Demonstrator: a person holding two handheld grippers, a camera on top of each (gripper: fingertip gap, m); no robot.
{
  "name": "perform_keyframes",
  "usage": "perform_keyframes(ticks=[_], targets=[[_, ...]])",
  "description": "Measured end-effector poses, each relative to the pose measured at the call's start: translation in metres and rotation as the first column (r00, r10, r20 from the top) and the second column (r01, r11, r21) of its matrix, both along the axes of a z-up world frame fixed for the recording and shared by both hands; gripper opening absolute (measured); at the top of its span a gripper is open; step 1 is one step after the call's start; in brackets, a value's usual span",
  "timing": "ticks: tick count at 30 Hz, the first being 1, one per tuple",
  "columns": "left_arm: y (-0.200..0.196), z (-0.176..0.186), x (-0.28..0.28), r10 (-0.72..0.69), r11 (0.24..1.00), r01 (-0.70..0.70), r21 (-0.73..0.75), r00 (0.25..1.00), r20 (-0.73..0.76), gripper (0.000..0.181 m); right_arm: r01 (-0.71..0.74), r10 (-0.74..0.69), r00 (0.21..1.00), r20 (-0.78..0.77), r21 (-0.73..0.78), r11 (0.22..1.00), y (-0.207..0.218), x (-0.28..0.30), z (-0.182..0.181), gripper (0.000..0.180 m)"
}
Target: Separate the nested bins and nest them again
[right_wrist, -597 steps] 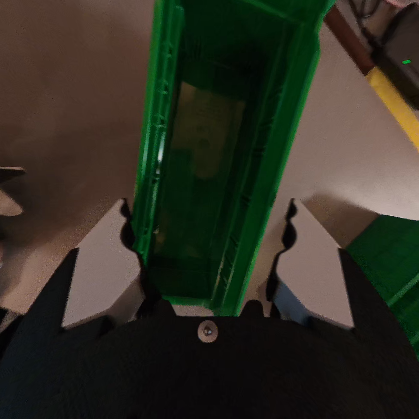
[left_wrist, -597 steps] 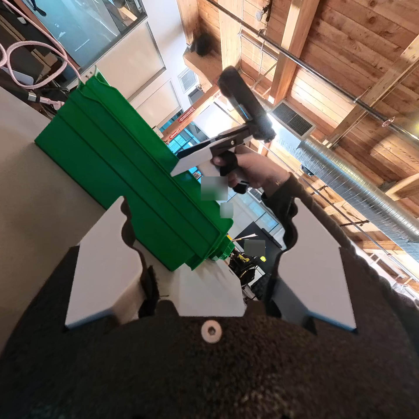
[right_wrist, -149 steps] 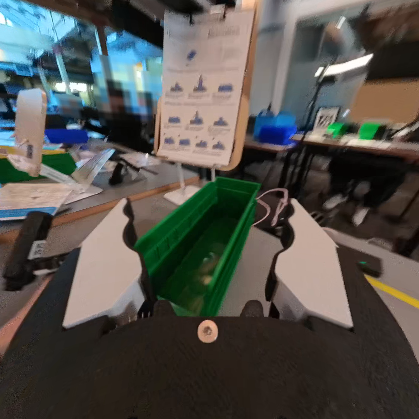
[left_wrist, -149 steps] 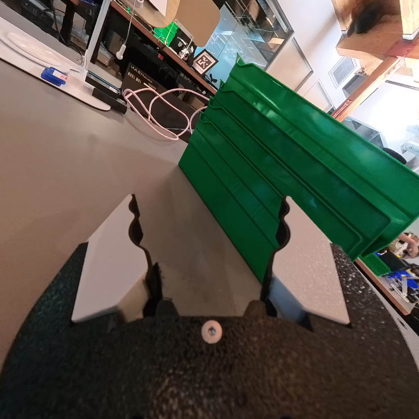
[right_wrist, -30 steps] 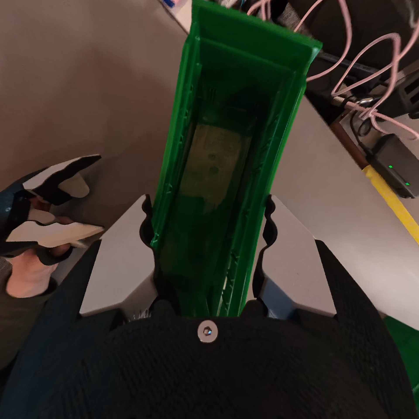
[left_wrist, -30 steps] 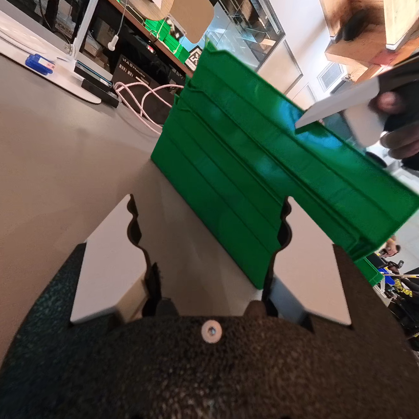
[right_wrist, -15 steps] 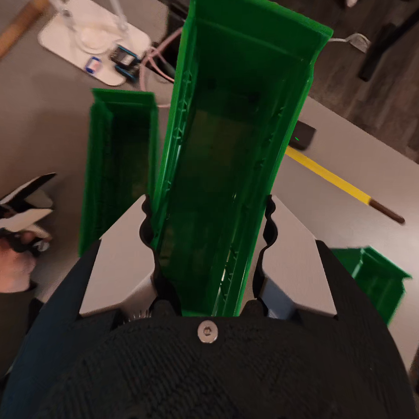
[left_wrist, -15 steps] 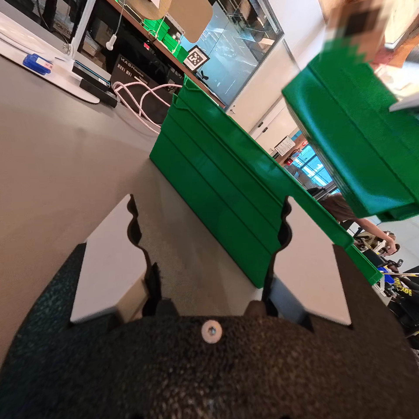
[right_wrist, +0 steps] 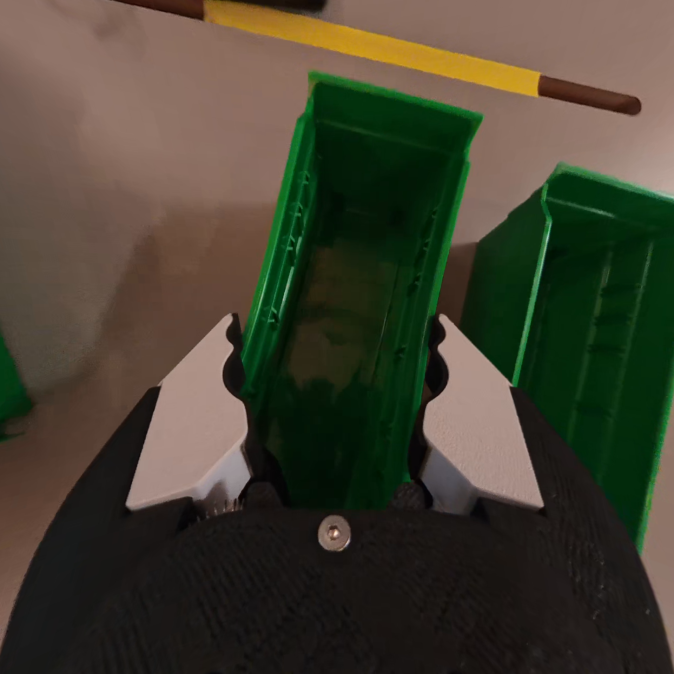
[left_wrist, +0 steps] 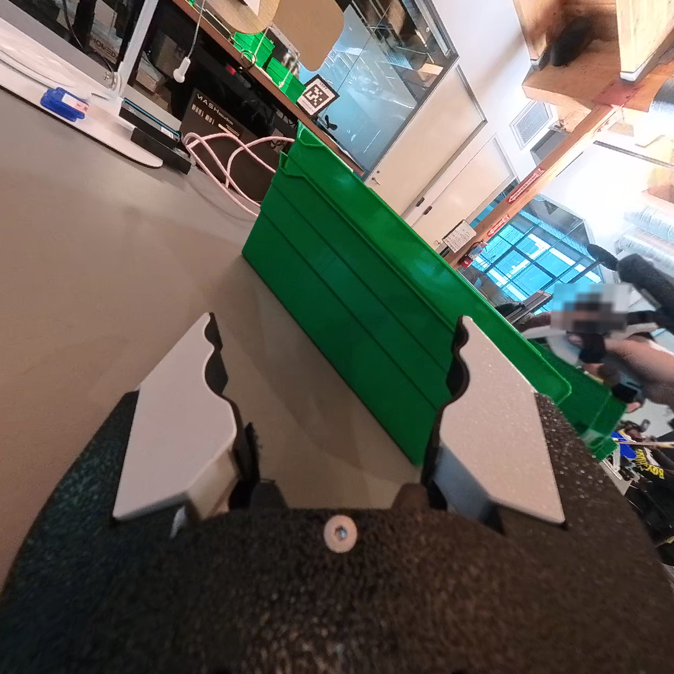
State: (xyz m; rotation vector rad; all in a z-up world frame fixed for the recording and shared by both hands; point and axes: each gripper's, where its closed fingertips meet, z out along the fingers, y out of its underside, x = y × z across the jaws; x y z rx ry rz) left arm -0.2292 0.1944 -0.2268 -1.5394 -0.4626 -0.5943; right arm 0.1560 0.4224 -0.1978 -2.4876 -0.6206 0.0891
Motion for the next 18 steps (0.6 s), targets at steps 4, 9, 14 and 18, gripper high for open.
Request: perform_keyframes(ticks=[4, 9, 14, 18], targets=[[0.000, 0.000, 0.000, 0.000, 1.000, 0.000, -0.002, 1.000, 0.000, 0.123, 0.021, -0.021, 1.000, 0.013, -0.007, 1.000, 0.000, 0.006, -0.025, 0.104], [0.000, 0.000, 0.000, -0.001, 1.000, 0.001, 0.000, 1.000, -0.002, 0.123, -0.003, 0.004, 0.999, 0.041, -0.013, 1.000, -0.004, 0.004, -0.025, 0.105], [0.000, 0.000, 0.000, -0.001, 1.000, 0.001, 0.000, 1.000, -0.002, 0.123, -0.009, 0.011, 0.999, 0.048, -0.049, 0.999, -0.010, 0.005, -0.026, 0.110], [0.000, -0.001, 0.000, -0.001, 1.000, 0.001, -0.002, 1.000, 0.001, 0.123, 0.006, -0.005, 0.999, 0.054, -0.026, 1.000, -0.010, 0.000, -0.015, 0.115]])
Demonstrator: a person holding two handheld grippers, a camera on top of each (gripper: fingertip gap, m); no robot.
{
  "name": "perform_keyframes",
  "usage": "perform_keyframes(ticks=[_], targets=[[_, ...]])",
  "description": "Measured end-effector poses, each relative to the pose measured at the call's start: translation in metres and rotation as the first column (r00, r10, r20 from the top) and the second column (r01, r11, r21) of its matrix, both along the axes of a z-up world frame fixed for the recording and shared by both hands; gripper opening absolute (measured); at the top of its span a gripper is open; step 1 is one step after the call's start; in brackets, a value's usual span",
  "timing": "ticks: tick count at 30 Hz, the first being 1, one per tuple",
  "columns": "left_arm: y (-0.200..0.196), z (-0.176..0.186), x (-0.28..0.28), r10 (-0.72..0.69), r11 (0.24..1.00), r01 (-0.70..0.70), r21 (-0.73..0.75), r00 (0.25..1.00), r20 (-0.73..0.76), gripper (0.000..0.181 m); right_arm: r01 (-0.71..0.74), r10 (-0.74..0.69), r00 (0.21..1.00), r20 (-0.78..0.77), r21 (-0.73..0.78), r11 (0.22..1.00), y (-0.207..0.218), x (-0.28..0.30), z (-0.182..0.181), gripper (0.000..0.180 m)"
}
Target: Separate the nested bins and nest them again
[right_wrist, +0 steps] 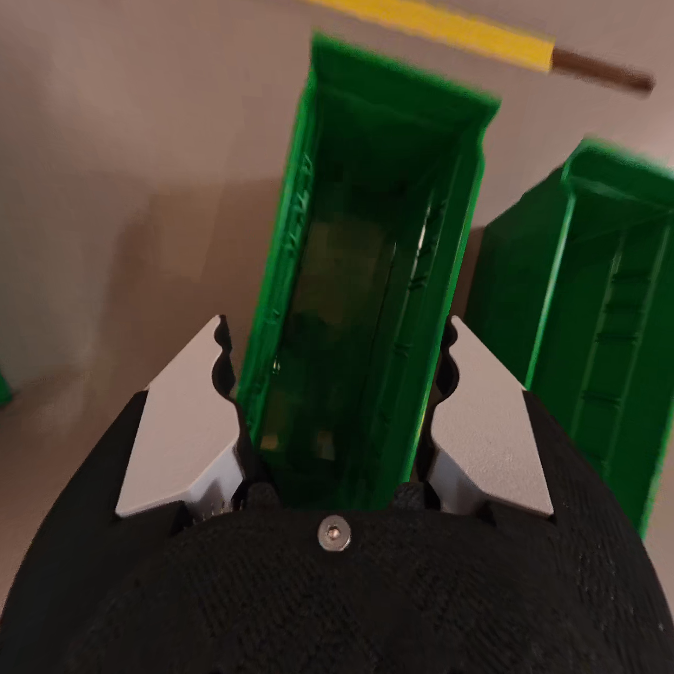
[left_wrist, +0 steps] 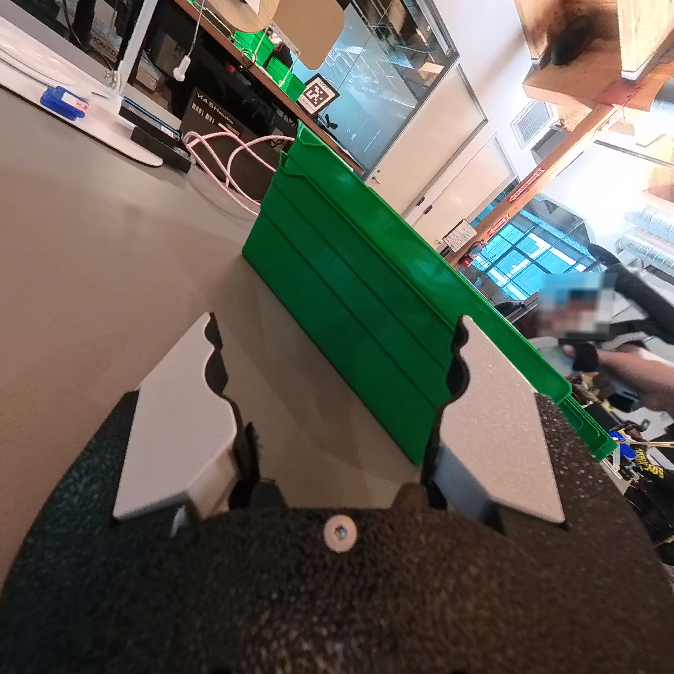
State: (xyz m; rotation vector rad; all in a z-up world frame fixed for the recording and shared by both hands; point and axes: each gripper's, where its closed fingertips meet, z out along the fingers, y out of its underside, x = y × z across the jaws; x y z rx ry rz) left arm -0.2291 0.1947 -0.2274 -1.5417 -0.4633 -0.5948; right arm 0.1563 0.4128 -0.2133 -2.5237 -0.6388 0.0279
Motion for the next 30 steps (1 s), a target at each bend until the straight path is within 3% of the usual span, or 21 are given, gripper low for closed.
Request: perform_keyframes(ticks=[3, 5, 8, 14, 18, 20, 24, 30], targets=[[0.000, -0.001, 0.000, 0.001, 1.000, -0.001, -0.006, 1.000, -0.002, 0.123, -0.155, 0.157, 0.988, -0.004, 0.143, 0.977, -0.009, -0.052, 0.041, 0.110], [0.000, 0.000, 0.000, 0.002, 1.000, -0.002, -0.004, 1.000, -0.002, 0.123, -0.313, 0.327, 0.943, -0.062, 0.173, 0.934, -0.037, -0.112, 0.060, 0.113], [0.000, 0.001, 0.000, 0.002, 1.000, -0.002, 0.004, 1.000, 0.001, 0.123, -0.499, 0.517, 0.837, -0.178, 0.139, 0.855, -0.091, -0.200, 0.071, 0.134], [-0.001, 0.002, 0.001, -0.005, 1.000, 0.005, 0.015, 1.000, 0.010, 0.123, -0.604, 0.603, 0.790, -0.111, 0.033, 0.796, -0.129, -0.298, 0.048, 0.148], [-0.001, 0.002, 0.001, -0.010, 1.000, 0.010, 0.012, 1.000, 0.016, 0.123, -0.575, 0.576, 0.817, 0.011, -0.046, 0.817, -0.120, -0.322, 0.024, 0.151], [-0.001, 0.002, 0.001, -0.010, 1.000, 0.010, 0.015, 1.000, 0.022, 0.124, -0.535, 0.540, 0.839, 0.066, -0.086, 0.841, -0.113, -0.323, 0.016, 0.143], [0.000, 0.002, 0.001, -0.018, 1.000, 0.017, 0.019, 0.999, 0.041, 0.124, -0.476, 0.485, 0.872, 0.063, -0.117, 0.872, -0.106, -0.328, 0.020, 0.099], [-0.002, 0.005, -0.001, -0.012, 0.999, 0.010, 0.035, 0.999, 0.046, 0.124, -0.517, 0.521, 0.854, 0.008, -0.113, 0.849, -0.114, -0.341, 0.038, 0.088]])
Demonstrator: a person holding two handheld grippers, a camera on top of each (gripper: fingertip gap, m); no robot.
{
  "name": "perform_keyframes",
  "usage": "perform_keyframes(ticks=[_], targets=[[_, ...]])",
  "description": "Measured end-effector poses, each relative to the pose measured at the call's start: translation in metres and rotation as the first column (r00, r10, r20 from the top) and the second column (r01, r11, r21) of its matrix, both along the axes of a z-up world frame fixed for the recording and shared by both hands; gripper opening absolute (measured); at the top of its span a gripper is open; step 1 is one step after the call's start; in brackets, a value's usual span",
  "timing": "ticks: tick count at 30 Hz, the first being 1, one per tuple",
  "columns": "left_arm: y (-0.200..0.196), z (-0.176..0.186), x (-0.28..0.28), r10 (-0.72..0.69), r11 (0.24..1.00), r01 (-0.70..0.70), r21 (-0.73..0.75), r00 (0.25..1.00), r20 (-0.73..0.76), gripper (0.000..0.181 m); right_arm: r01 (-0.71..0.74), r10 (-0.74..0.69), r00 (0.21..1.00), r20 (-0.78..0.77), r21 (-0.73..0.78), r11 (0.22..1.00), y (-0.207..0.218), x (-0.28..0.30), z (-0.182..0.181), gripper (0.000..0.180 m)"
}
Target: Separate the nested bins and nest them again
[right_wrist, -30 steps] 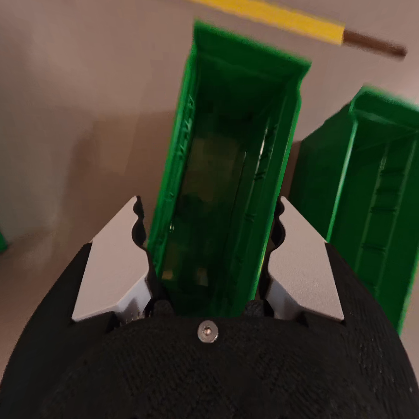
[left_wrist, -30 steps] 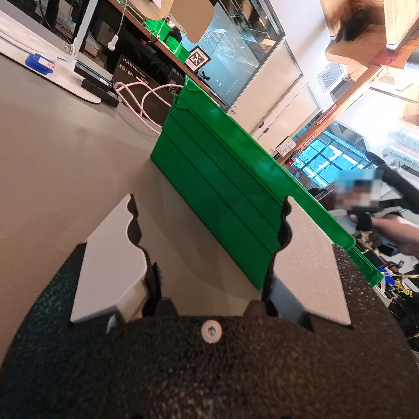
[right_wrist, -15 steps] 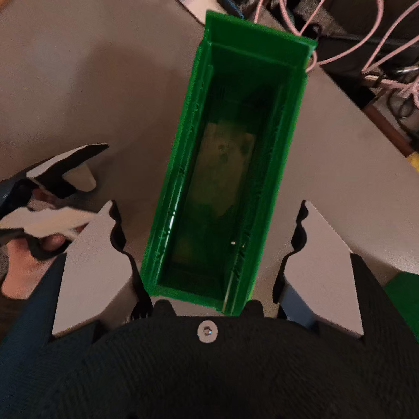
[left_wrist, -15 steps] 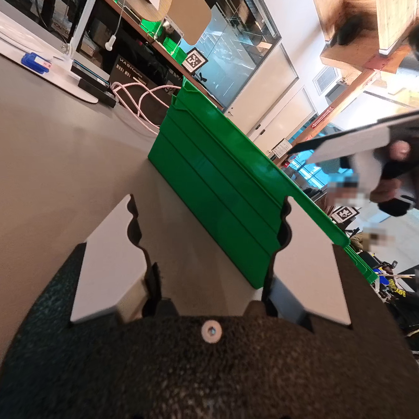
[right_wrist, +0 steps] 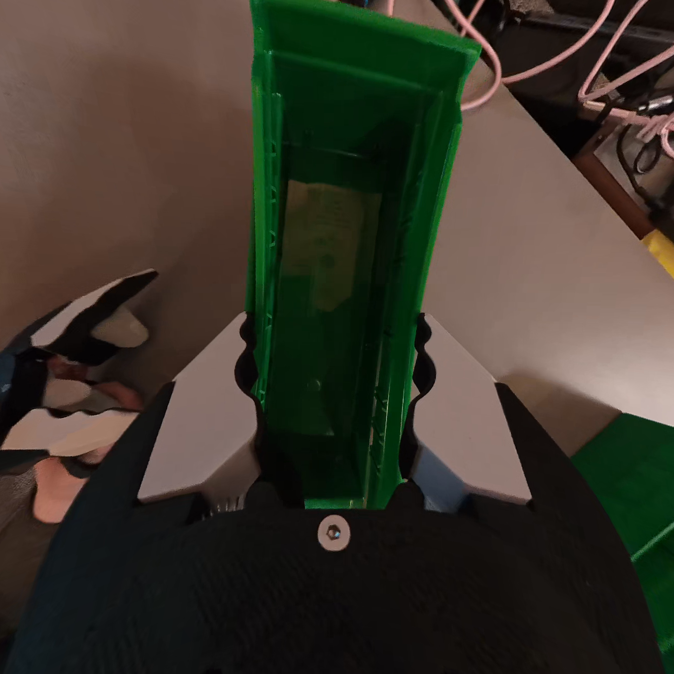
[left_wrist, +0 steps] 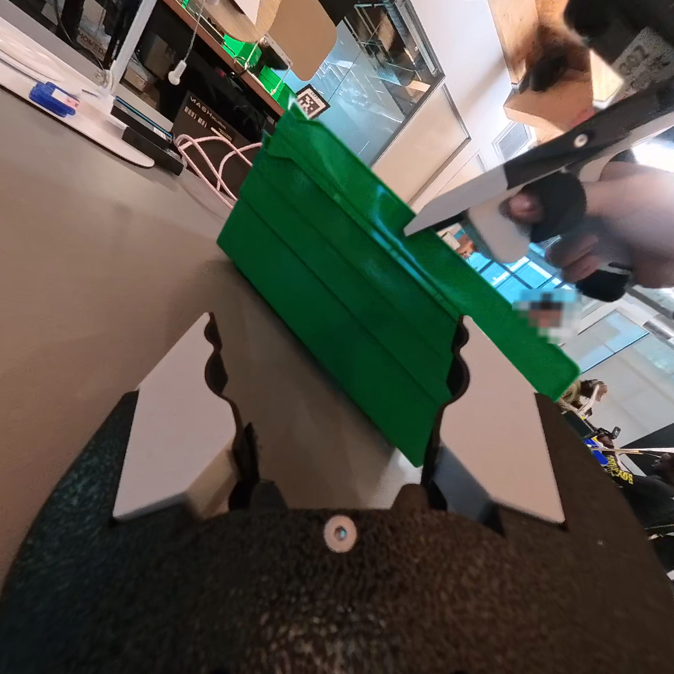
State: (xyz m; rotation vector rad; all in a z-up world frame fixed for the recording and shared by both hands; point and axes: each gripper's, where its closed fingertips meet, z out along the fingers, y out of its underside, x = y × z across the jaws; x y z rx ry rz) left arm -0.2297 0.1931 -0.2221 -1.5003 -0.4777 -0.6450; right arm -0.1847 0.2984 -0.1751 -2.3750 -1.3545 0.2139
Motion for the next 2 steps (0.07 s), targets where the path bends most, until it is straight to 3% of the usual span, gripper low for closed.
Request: perform_keyframes(ticks=[2], targets=[[0.0001, -0.0003, 0.0002, 0.000, 1.000, 0.000, -0.002, 1.000, -0.002, 0.124, -0.010, 0.010, 1.000, -0.016, -0.013, 1.000, -0.0049, -0.0042, 0.0068, 0.088]])
